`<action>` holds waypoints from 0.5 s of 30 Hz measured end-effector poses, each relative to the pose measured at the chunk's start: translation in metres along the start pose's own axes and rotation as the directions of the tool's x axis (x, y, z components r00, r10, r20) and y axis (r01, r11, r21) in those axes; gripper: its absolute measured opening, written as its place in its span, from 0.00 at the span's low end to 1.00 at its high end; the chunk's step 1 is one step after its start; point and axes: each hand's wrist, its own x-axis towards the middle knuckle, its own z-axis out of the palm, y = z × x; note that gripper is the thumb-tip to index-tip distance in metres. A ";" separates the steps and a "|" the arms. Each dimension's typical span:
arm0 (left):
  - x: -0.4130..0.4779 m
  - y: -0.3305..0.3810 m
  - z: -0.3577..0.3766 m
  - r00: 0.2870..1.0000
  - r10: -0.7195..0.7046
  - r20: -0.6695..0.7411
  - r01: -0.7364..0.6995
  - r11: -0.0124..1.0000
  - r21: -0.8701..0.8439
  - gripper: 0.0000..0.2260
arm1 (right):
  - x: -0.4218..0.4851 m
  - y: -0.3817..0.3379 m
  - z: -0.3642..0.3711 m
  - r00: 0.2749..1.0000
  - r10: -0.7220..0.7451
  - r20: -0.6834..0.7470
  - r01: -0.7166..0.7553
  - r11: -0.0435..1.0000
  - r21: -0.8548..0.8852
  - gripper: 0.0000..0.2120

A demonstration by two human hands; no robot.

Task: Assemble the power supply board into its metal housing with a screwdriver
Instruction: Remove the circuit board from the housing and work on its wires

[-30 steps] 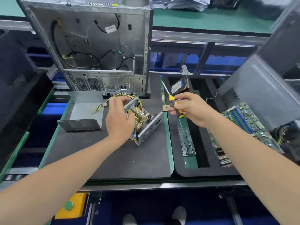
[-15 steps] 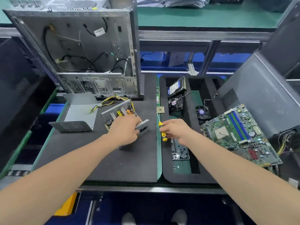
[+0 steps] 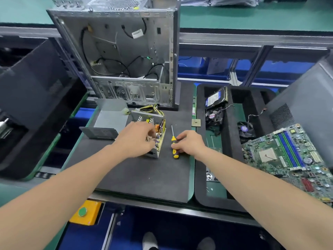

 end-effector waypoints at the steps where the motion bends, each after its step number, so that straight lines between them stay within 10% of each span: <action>1: 0.005 0.006 0.002 0.998 0.033 -0.049 -0.033 0.999 -0.007 0.06 | 0.000 0.001 -0.005 1.000 -0.014 -0.001 0.014 1.000 -0.016 0.19; 8: 0.049 0.072 0.036 0.984 0.176 -0.036 -0.179 0.980 -0.089 0.07 | 0.001 0.031 -0.114 0.949 -0.134 -0.285 0.048 0.957 -0.287 0.03; 15: 0.089 0.126 0.095 0.945 0.283 0.162 -0.266 0.957 -0.116 0.09 | -0.006 0.114 -0.155 0.927 -0.358 -0.112 0.203 0.730 -0.652 0.22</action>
